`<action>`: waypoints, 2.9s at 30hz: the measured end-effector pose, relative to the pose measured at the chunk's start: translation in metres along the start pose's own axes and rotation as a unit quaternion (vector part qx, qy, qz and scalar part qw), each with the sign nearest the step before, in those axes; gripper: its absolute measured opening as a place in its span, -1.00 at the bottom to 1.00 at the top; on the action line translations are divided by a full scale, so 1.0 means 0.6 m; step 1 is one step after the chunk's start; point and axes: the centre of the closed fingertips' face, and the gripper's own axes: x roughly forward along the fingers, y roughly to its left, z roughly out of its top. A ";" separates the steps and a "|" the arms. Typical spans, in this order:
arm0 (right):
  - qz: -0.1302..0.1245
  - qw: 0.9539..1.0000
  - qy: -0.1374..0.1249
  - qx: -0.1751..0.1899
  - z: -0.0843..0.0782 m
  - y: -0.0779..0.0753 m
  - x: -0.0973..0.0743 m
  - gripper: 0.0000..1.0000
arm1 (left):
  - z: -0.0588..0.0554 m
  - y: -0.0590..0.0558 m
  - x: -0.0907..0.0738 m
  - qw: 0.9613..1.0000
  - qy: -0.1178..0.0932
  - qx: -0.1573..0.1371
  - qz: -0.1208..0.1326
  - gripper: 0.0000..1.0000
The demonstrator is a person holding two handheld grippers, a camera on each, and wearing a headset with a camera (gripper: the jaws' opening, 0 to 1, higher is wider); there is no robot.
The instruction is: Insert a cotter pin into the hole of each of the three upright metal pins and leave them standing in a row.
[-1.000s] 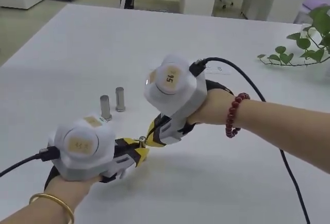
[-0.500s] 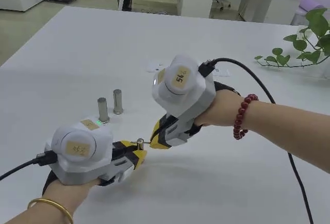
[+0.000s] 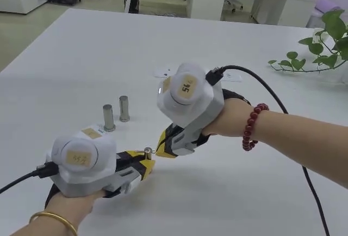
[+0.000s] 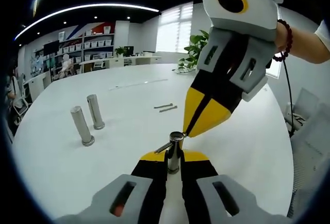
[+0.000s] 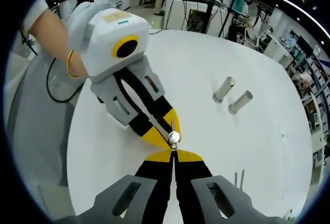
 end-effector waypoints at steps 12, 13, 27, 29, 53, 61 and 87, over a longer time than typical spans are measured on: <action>-0.005 1.000 -0.014 0.027 0.002 -0.003 0.000 -0.84 | -0.011 -0.003 0.003 0.999 0.029 0.027 -0.002 -0.82; -0.006 0.999 -0.015 0.028 0.002 -0.004 0.000 -0.83 | -0.012 -0.005 0.003 0.999 0.030 0.026 -0.005 -0.79; 0.005 0.995 -0.078 0.059 0.027 0.000 -0.003 -0.65 | -0.009 -0.001 -0.023 0.999 0.027 0.023 -0.014 -0.26; 0.006 0.995 -0.083 0.057 0.029 0.000 -0.001 -0.65 | -0.009 -0.002 -0.029 0.999 0.023 0.023 -0.015 -0.19; 0.011 0.996 -0.076 0.044 0.029 0.000 0.021 -0.78 | 0.002 -0.010 -0.069 0.999 0.008 0.021 -0.025 0.14; 0.012 0.996 -0.073 0.054 0.030 -0.003 0.022 -0.80 | 0.003 -0.011 -0.083 0.999 0.005 0.020 -0.025 0.20; 0.018 0.996 -0.073 0.057 0.068 -0.026 0.047 -0.80 | 0.023 -0.008 -0.122 1.000 -0.017 -0.001 -0.012 0.38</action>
